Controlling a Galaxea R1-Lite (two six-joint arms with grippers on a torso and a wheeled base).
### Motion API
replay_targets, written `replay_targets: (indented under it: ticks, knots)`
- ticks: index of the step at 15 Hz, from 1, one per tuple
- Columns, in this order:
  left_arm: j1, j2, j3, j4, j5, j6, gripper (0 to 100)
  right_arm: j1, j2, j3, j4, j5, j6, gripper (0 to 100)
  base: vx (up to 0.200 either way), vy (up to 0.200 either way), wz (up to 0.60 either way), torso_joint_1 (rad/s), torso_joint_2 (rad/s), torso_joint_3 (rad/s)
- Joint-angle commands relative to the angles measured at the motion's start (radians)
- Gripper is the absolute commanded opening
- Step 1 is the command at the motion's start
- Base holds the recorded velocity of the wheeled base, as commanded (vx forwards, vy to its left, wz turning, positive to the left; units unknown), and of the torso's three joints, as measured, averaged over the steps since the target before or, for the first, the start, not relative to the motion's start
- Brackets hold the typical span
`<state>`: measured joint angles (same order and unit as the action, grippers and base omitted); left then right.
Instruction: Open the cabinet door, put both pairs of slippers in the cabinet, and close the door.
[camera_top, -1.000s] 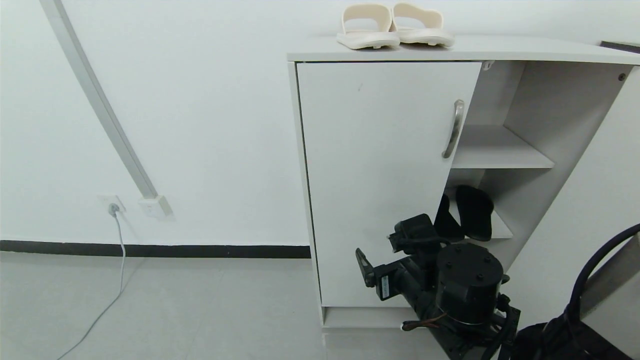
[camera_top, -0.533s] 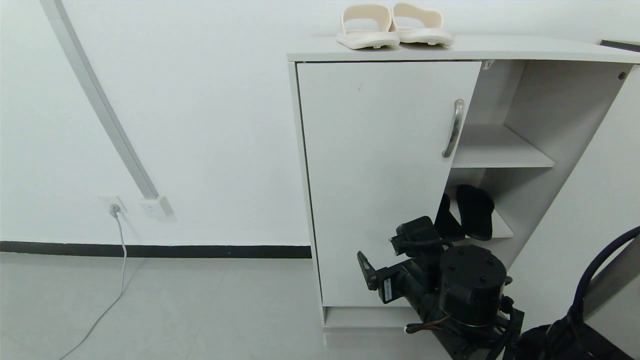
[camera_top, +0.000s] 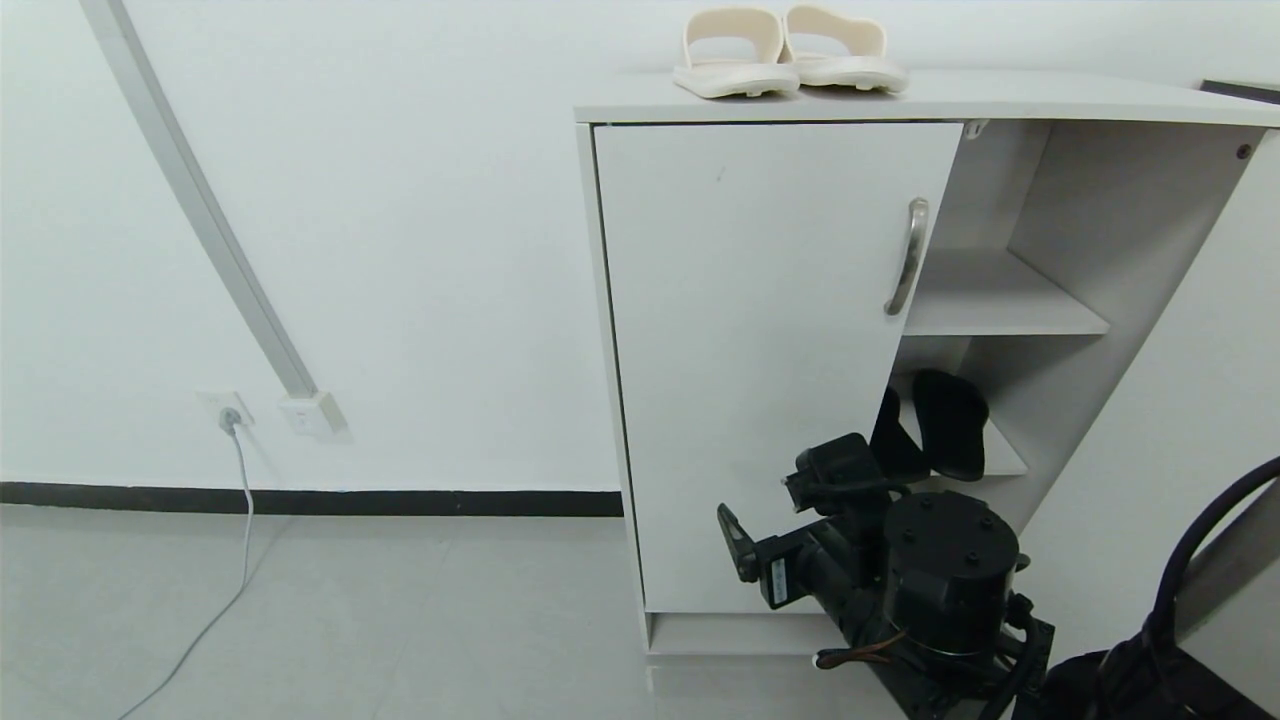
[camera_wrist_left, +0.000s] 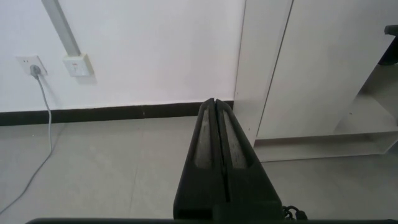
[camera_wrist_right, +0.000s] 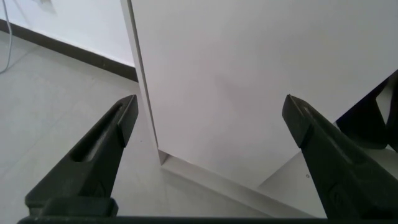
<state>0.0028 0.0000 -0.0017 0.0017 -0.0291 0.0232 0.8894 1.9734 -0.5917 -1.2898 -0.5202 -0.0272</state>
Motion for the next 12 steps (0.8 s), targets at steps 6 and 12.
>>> replay_targets:
  ticks: [6, 12]
  knots:
    - [0.0, 0.0, 0.0, 0.0, 0.0, 0.0, 0, -0.001, 0.002, 0.001, 0.0, 0.0, 0.0, 100, 0.0, 0.0, 0.0, 0.0, 0.0, 0.0]
    - [0.0, 0.0, 0.0, 0.0, 0.0, 0.0, 0, -0.001, 0.004, 0.001, 0.0, 0.0, 0.0, 100, 0.0, 0.0, 0.0, 0.028, -0.33, -0.328]
